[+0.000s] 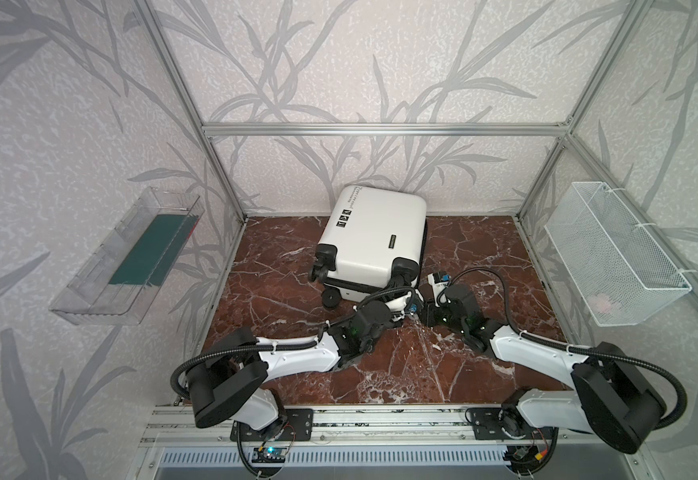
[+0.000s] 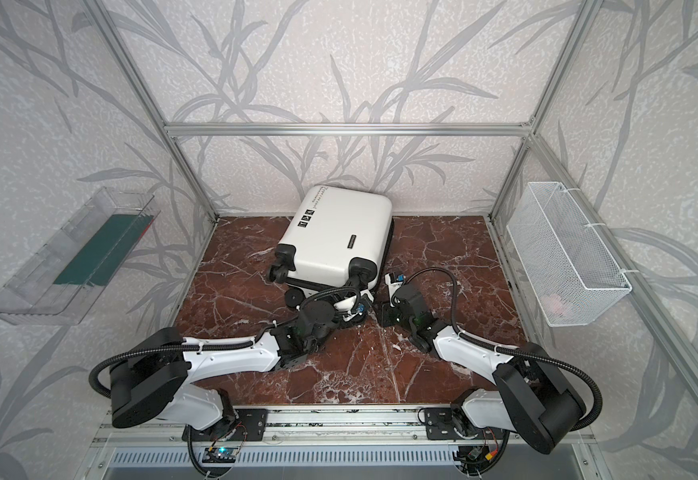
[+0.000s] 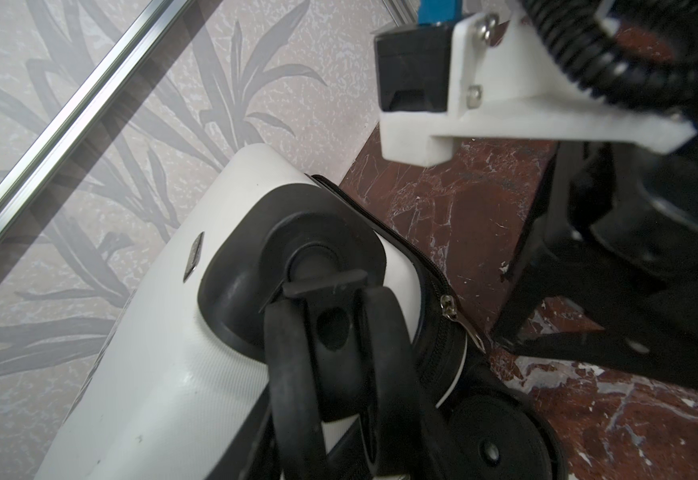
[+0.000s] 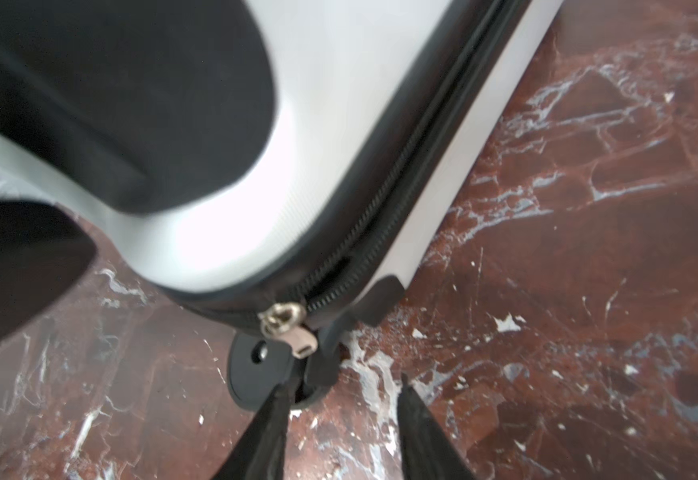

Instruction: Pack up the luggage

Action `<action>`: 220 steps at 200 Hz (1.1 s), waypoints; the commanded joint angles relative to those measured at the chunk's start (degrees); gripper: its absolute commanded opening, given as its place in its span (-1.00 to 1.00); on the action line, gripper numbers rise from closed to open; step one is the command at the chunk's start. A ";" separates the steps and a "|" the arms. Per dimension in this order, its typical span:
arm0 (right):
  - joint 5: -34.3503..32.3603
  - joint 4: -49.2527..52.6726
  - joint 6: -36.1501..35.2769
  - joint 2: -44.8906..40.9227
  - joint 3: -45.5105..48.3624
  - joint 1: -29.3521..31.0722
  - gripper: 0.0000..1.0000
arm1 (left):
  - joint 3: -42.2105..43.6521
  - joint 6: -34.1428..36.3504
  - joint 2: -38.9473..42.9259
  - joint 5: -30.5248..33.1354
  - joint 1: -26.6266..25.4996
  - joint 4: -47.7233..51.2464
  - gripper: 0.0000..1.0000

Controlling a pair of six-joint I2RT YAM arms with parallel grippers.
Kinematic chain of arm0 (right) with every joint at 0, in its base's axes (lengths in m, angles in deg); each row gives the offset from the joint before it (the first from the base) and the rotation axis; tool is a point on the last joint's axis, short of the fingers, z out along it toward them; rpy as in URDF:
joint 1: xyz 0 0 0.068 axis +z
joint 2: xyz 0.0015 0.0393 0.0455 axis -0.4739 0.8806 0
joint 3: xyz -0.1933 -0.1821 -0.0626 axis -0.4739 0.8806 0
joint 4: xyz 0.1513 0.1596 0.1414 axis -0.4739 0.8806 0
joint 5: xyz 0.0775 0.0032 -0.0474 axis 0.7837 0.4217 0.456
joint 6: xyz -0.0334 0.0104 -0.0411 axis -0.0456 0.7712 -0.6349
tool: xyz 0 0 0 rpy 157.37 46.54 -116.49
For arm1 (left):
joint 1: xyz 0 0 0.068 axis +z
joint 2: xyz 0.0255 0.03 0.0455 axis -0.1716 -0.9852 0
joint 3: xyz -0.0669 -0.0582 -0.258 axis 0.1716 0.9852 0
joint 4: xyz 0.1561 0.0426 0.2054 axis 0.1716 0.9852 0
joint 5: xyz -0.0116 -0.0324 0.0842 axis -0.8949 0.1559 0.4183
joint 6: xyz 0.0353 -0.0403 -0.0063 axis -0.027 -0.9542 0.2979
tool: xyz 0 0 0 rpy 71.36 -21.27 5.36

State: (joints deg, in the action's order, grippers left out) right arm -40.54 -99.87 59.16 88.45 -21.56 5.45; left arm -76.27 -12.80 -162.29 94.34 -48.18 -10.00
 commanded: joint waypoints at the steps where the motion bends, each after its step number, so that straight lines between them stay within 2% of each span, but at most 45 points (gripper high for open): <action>1: -1.56 -1.55 0.10 -1.36 0.98 1.00 0.02 | -0.31 -0.43 2.66 -3.01 0.24 -2.82 -0.41; 24: -2.88 -2.60 0.84 -0.83 0.74 2.15 0.18 | -0.31 -0.46 2.60 -2.98 0.23 -2.66 -0.41; 85: -6.29 -4.25 2.96 4.71 -3.27 4.91 0.17 | -0.26 -0.48 2.36 -2.84 0.23 -2.65 -0.41; 120: -7.88 -5.04 3.75 7.93 -5.59 5.29 0.08 | -0.13 -0.46 2.27 -2.92 0.30 -2.59 -0.41; 189: -11.70 -3.85 2.68 6.22 -5.74 5.20 -0.33 | 0.18 -0.63 2.18 -2.92 0.27 -2.83 -0.41; 220: -13.20 -2.92 2.50 5.34 -5.52 5.11 -0.36 | 0.13 -0.72 2.25 -3.01 0.25 -2.83 -0.41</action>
State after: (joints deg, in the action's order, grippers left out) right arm -49.63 -102.41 62.24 95.84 -26.02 10.81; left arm -76.18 -13.04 -162.29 94.39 -48.18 -10.15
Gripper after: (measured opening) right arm 0.320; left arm 0.416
